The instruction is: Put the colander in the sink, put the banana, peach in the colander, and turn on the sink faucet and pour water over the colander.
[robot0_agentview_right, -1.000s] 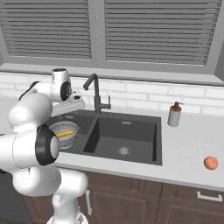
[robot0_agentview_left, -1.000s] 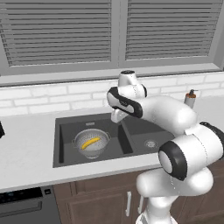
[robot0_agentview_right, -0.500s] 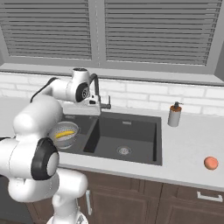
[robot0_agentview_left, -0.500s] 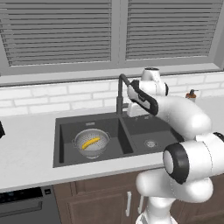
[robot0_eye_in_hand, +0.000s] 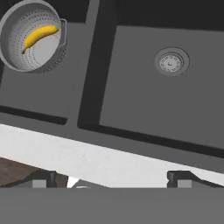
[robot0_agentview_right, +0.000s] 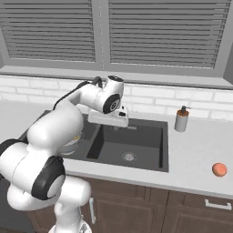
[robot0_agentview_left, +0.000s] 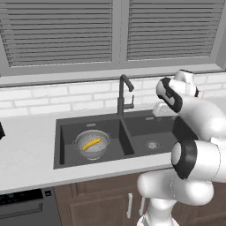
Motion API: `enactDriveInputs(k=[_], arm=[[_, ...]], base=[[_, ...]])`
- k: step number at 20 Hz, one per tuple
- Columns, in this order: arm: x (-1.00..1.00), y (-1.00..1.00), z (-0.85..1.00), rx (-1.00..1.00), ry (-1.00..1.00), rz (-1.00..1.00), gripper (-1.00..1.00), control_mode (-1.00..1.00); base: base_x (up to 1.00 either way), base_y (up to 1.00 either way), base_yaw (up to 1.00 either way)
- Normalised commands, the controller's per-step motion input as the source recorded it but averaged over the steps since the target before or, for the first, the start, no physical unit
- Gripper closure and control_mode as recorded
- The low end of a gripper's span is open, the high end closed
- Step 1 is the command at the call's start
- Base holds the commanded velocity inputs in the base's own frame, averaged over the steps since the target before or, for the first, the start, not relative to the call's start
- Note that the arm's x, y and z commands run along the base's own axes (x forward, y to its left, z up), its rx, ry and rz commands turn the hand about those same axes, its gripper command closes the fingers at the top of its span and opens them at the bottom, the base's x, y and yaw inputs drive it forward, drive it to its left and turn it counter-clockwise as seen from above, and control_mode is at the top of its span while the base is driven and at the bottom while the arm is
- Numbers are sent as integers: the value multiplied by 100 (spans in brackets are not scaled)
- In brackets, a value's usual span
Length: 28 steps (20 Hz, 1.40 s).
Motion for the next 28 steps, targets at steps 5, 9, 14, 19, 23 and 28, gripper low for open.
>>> enactDriveInputs(k=[5,9,14,19,23,28], arm=[[6,-86,9,-24,21,-2,-100,-100],[3,-77,-3,-33,22,-9,-100,-100],[-38,-71,-47,-15,-3,-8,-100,-100],[-68,-90,-12,6,-16,-1,-100,-100],[-75,-69,0,10,-20,0,-100,-100],[-43,-76,0,2,-3,0,-100,-100]], base=[[0,0,0],[0,0,0],[0,0,0],[0,0,0],[0,0,0],[0,0,0]])
